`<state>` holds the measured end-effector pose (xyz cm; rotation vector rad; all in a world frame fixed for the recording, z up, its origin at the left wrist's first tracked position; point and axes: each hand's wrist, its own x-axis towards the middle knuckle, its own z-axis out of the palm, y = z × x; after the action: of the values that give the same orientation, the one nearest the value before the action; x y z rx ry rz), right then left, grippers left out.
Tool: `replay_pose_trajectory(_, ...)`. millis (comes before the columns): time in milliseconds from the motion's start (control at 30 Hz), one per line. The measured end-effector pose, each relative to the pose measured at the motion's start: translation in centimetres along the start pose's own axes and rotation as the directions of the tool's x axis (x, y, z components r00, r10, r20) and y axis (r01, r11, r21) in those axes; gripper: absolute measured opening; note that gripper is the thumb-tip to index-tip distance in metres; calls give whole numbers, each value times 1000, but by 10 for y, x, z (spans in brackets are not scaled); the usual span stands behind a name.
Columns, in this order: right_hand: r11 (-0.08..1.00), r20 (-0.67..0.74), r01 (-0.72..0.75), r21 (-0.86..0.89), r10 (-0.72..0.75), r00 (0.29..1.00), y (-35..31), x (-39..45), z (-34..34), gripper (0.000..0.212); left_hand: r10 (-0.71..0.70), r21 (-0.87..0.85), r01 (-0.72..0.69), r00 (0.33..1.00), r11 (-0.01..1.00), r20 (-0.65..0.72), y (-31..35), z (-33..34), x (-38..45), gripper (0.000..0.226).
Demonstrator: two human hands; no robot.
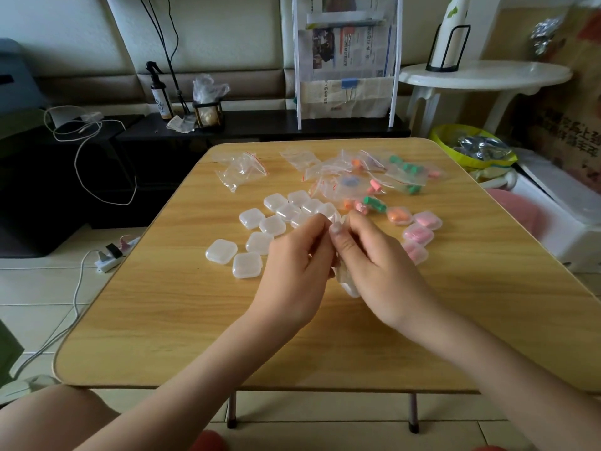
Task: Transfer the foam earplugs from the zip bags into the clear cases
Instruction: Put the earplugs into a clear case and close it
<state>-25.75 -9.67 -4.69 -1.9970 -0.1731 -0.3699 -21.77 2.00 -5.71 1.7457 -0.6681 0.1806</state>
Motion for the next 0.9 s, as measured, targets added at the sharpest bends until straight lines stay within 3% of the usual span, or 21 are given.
replay_pose_trajectory(300, 992, -89, 126, -31, -129, 988, -1, -1, 13, 25, 38, 160, -13, 987, 987, -156, 3, 5, -5, 36)
replay_pose_trajectory(700, 835, -183, 228, -501, -360, 915, 6, 0, 9, 20, 278, 474, -156, 940, 867, -199, -3, 2, -4, 24)
replay_pose_trajectory(833, 796, -173, 277, -538, -425, 888, 5, 3, 0, 23, 251, 470, -131, 946, 873, -204, -4, -3, -2, 28)
replay_pose_trajectory(900, 728, -105, 340, -595, -490, 865, 5, 7, -5, 18, 230, 459, -109, 949, 882, -216, -4, -7, 1, 31)
